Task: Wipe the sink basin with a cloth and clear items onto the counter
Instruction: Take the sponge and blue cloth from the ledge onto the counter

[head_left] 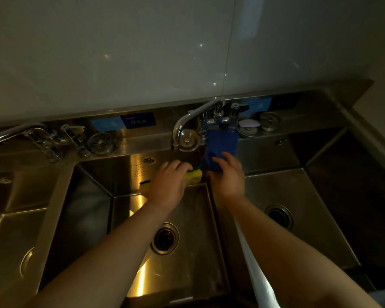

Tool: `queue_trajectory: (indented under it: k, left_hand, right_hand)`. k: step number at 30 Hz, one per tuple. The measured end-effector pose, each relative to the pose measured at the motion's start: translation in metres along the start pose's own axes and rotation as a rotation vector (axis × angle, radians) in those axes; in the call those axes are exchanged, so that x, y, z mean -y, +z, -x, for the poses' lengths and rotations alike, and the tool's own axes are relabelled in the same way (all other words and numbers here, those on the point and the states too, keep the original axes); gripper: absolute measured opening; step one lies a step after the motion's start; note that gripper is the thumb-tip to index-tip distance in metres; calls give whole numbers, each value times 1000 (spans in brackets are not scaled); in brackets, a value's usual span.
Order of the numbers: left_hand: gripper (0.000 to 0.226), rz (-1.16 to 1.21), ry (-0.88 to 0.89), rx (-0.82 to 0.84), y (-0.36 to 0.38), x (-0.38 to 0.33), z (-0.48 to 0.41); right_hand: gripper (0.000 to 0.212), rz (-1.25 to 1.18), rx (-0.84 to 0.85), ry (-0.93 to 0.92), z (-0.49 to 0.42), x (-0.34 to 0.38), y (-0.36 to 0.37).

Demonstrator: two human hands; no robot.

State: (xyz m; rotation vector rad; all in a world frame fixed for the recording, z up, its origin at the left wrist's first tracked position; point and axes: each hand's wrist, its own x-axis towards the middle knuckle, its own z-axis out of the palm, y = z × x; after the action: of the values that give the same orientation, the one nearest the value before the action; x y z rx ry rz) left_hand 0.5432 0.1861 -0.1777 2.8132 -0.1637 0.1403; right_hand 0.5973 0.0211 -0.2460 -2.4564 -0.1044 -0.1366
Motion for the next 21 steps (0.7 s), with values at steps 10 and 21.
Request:
queue_trajectory:
  k: [10,21]
  left_hand:
    - [36,14,1,25,7,-5,-5]
    - [38,-25,-14,73,5,-1,5]
  right_hand:
    - [37,153,17,-34,19,-27,-6]
    - [71,314,129,174,12,-15,2]
